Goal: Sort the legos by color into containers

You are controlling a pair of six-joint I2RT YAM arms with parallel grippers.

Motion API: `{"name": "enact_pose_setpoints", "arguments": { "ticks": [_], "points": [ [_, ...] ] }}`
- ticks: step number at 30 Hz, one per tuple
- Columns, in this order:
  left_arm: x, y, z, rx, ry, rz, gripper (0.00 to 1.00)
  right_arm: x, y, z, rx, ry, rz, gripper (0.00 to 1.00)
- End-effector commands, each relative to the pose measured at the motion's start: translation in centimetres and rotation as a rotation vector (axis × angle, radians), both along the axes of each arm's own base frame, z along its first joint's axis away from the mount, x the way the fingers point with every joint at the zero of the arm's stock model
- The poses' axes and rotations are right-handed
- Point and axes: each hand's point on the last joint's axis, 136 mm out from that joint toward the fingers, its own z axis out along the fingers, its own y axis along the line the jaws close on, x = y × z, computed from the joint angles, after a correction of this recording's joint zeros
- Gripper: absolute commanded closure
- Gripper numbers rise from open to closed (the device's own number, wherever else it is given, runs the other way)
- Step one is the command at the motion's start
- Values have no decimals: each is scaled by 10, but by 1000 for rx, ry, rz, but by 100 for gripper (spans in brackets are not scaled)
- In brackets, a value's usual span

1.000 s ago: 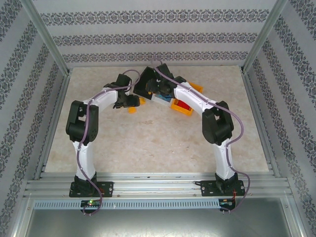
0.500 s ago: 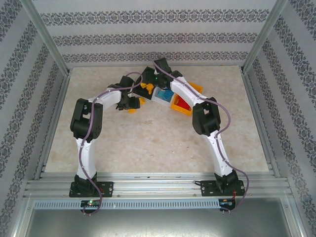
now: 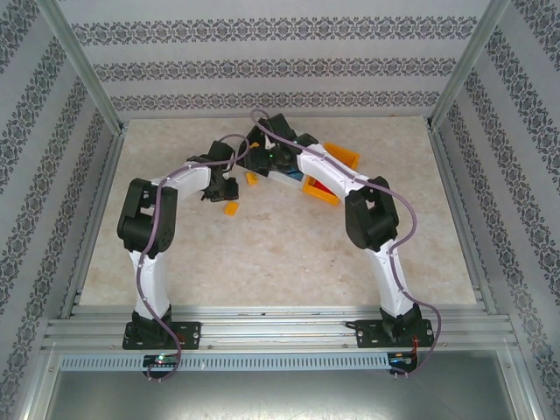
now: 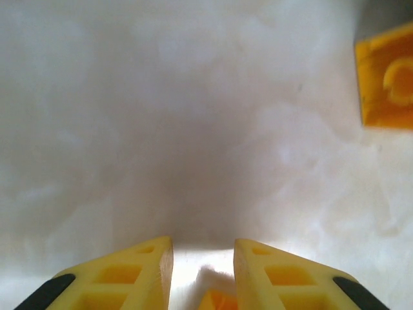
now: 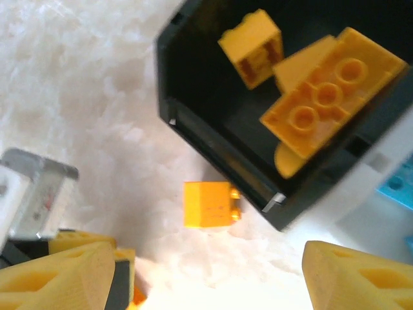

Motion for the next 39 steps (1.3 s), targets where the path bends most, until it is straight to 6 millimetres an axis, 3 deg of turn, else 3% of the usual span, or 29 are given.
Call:
{"name": "enact_pose_setpoints", "arguments": {
  "ticks": [1,2,3,10,15,30,34,39],
  "points": [
    [-14,11,22,-29,-1,32,64,-17,9,-23,-151,52,67,25],
    [-19,14,23,-26,2,39,53,-18,11,-28,-175,67,76,25],
    [-23,17,25,-25,-1,44,50,-19,13,-33,-191,77,81,26],
    [-46,29,40,-21,-30,53,47,-18,22,-58,-226,117,76,33],
    [-52,34,46,-15,-47,55,46,-11,16,-74,-266,117,53,35],
    [-59,34,39,-21,-42,29,45,19,23,-105,-246,68,8,39],
    [-57,28,39,-51,-58,10,43,22,22,-109,-232,78,-5,48],
    [-56,23,39,-50,-73,-18,40,24,21,-101,-238,51,-3,67]
  ]
}}
